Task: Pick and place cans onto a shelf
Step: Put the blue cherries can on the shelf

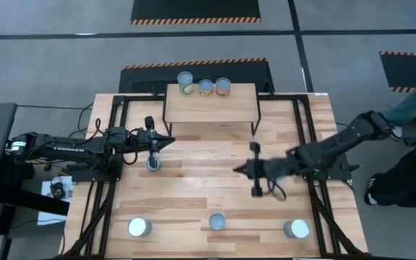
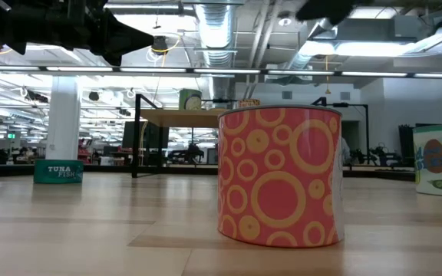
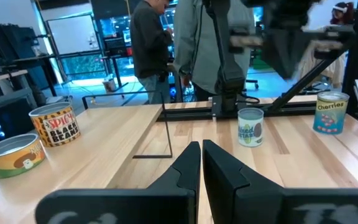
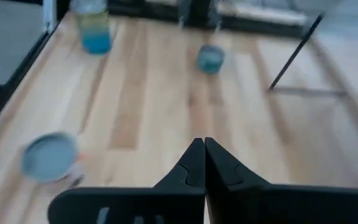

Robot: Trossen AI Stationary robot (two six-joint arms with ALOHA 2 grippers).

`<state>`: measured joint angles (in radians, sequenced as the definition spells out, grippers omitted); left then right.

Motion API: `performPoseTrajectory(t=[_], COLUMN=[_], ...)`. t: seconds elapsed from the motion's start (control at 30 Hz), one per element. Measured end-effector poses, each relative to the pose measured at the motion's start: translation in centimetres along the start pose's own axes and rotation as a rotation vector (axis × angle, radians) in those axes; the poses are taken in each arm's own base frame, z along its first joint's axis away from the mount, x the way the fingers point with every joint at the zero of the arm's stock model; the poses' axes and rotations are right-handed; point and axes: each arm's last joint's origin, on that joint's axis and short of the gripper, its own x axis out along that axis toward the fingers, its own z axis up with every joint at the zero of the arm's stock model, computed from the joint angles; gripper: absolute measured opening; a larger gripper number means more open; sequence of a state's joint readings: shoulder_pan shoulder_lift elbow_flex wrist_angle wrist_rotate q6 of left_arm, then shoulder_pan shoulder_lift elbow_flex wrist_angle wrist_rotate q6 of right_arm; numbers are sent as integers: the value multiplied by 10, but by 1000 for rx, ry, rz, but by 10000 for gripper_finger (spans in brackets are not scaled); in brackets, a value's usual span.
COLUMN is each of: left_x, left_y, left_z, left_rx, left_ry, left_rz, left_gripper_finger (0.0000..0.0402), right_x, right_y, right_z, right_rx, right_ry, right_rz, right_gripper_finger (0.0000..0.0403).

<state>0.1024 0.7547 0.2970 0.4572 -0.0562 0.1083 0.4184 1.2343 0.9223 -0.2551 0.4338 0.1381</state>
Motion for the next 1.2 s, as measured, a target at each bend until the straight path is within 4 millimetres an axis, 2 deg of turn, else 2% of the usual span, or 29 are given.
performPoseTrajectory(t=[0.17,0.27,0.4,0.5,0.73,1.2], left_x=[0,0,-1,-2,-3,-3], left_y=[-1,-3,-12,-17,-21,-21], left_z=[0,1,-2,-1,-1,-3], left_rx=[-36,-51,-50,-29,-18,-5], left_ry=[-2,-10,0,-5,-2,18], left_rz=[-19,-91,-160,-155,-160,-161], left_gripper_finger=[9,9,9,9,9,9], right_x=[-12,-28,-50,-65,-82,-96], right_y=[37,50,64,70,80,99], right_z=[-21,-24,-27,-30,-44,-55], right_rx=[81,223,300,381,537,882], right_ry=[105,152,203,247,331,633], right_rz=[1,3,-6,-11,-16,83], right_gripper_finger=[10,10,10,10,10,5])
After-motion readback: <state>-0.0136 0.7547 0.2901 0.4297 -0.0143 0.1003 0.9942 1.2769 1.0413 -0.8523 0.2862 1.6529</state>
